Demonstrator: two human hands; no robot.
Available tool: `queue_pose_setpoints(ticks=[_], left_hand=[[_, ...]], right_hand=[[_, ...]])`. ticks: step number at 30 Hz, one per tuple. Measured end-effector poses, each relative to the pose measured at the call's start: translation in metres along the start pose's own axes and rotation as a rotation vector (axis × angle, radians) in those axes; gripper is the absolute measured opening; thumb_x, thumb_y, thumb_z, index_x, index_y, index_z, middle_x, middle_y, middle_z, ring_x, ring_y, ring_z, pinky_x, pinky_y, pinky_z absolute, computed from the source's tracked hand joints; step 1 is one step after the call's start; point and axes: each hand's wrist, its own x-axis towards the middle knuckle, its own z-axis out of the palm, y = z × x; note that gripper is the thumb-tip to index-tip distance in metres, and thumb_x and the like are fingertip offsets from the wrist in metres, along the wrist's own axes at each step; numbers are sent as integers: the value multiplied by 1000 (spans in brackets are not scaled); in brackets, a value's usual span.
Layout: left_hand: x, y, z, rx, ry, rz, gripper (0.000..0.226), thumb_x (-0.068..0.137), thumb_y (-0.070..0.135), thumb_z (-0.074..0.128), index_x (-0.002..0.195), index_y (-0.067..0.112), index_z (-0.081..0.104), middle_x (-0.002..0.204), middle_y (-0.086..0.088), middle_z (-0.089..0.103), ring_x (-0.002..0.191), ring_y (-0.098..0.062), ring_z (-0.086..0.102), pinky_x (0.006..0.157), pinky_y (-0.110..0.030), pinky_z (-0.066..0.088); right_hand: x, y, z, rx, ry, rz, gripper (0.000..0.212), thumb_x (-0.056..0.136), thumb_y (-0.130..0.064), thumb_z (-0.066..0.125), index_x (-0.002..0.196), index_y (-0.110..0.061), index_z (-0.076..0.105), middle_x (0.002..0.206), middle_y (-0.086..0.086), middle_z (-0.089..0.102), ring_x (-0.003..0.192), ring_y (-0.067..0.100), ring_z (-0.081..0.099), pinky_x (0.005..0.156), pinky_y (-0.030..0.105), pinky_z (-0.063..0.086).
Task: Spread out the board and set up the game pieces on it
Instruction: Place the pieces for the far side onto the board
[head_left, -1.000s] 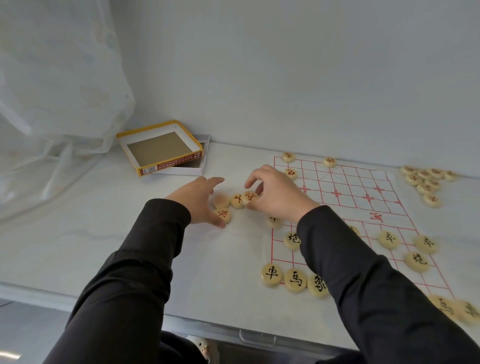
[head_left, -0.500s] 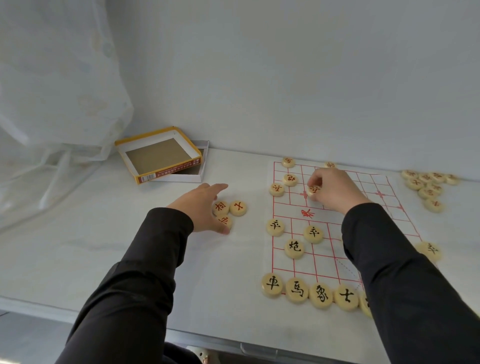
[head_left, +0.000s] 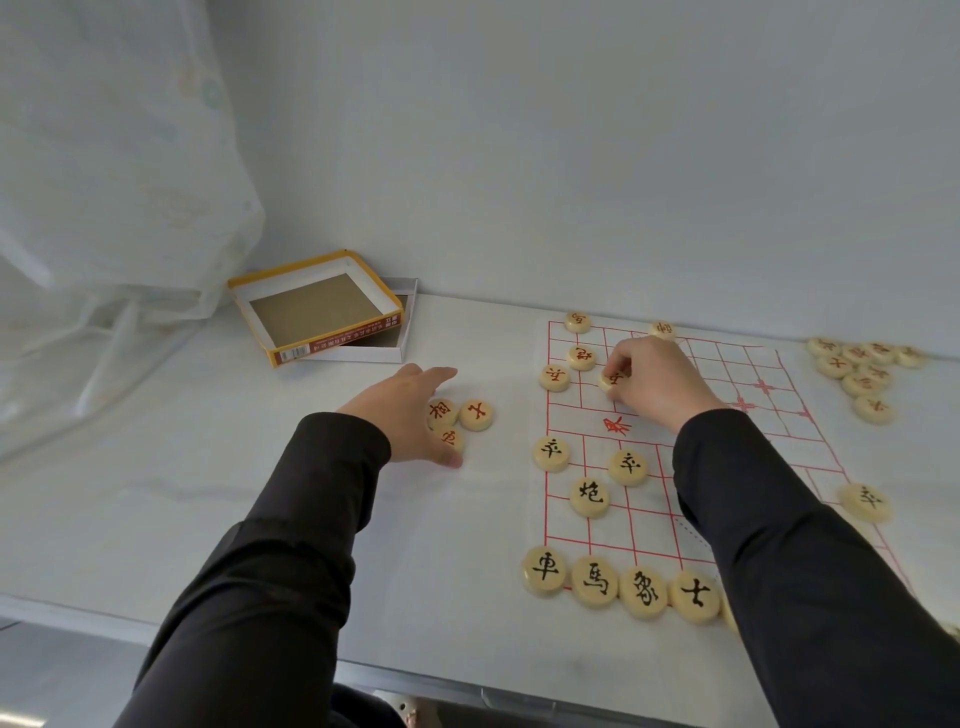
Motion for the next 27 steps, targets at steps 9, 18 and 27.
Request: queue_pose_setpoints(ticks=[9, 18, 27], left_hand=[[0, -9, -6, -49, -31, -45, 92, 71, 37, 77, 145, 26, 24, 141, -1, 39, 123, -21, 43, 104, -33, 34], [0, -13, -4, -7, -13, -68, 84, 70, 42, 76, 141, 24, 36, 133, -2, 44, 117, -20, 45, 100, -30, 36], [0, -5, 0, 31, 7, -41, 77, 69, 45, 77, 136, 25, 43, 125, -2, 47, 110, -20, 48, 93, -27, 39]], right_hand=[[-3, -21, -16, -31, 4, -99, 49, 85, -7, 63, 132, -18, 51, 135, 3, 51, 123, 21, 49, 100, 31, 39], [-27, -84, 16, 29, -235, -365, 47, 88, -13, 61, 133, -20, 49, 131, 2, 52, 118, 18, 50, 90, 23, 37], [-34, -93, 38, -112, -221, -447, 34, 89, -19, 59, 122, -13, 57, 116, 6, 54, 106, 22, 53, 85, 28, 44]])
